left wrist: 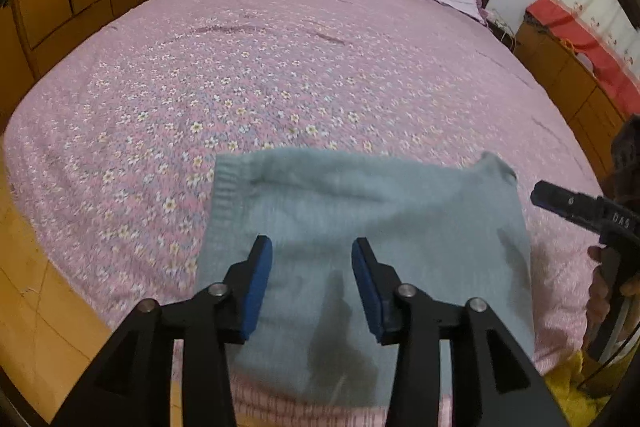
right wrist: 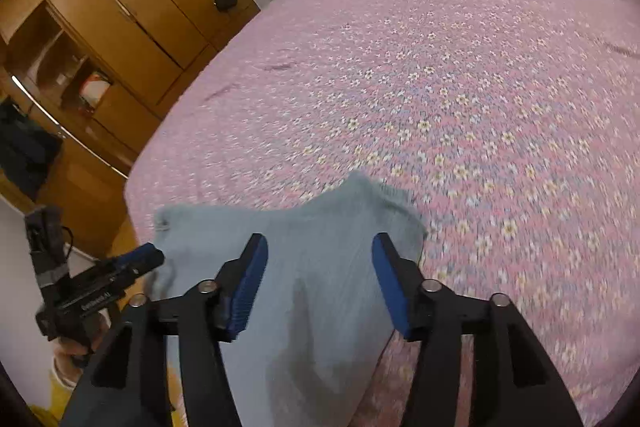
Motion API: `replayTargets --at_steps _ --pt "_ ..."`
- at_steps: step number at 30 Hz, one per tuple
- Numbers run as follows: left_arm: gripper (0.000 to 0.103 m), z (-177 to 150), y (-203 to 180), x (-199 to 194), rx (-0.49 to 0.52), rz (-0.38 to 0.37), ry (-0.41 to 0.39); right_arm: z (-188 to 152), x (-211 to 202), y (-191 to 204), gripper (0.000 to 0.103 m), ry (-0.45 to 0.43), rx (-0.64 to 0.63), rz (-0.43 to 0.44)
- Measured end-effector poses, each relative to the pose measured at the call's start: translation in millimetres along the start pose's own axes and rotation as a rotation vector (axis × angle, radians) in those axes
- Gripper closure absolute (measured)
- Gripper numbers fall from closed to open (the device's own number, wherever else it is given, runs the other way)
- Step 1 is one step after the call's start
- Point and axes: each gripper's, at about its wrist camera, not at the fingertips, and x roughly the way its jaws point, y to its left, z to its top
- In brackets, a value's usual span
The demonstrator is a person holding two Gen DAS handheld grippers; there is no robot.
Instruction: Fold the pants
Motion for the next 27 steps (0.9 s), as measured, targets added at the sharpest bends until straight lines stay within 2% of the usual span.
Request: replayTargets --at_steps 9,14,18,22,27 --pt "0.059 -27 -15 -10 0.035 0.003 0.051 -38 -22 0 0.05 0.051 0.021 -0.06" --pt "0.059 -38 -23 0 0.033 -0.008 0.084 -59 -23 -14 0.049 0.087 0.107 -0.037" --pt "0.059 -45 -27 13 0.024 0.016 0.118 -66 -15 -29 0.049 0.125 0.192 -0.017" --pt "0.059 -48 -27 18 0.022 0.029 0.113 -77 -6 -34 0.049 0.154 0.235 0.017" --pt "0.057 -48 -26 20 0.012 0.025 0.114 -89 19 -36 0.048 0.237 0.272 0.076"
